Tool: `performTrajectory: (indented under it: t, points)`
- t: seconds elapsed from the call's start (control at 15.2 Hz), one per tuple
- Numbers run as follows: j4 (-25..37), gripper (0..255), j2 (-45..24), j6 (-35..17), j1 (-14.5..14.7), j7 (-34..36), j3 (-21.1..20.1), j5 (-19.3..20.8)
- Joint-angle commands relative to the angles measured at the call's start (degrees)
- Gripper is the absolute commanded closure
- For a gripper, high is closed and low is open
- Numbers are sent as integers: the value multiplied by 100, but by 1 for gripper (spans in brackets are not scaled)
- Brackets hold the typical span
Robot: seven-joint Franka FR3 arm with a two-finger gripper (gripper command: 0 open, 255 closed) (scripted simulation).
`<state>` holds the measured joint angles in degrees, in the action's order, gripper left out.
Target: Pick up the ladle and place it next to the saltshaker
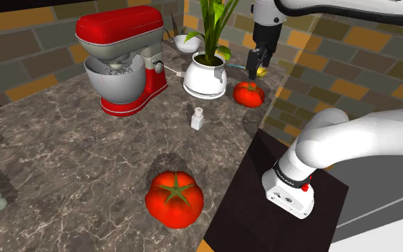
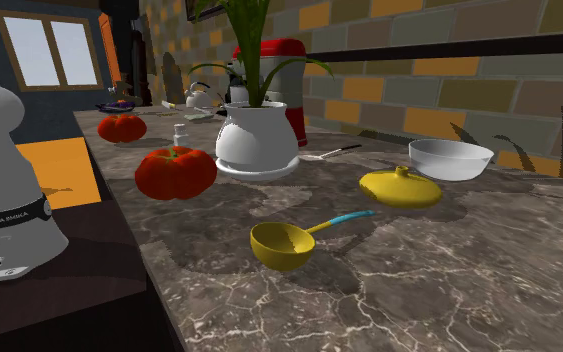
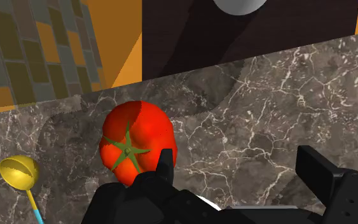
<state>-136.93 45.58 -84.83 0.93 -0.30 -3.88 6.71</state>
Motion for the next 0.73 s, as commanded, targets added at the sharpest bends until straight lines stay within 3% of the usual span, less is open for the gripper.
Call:
performTrajectory:
  t: [0.0, 0.66]
  points:
    - [0, 0, 0, 0, 0, 0, 0, 0]
    - [199, 0, -1033, -1038, -355, -1462, 1423, 588]
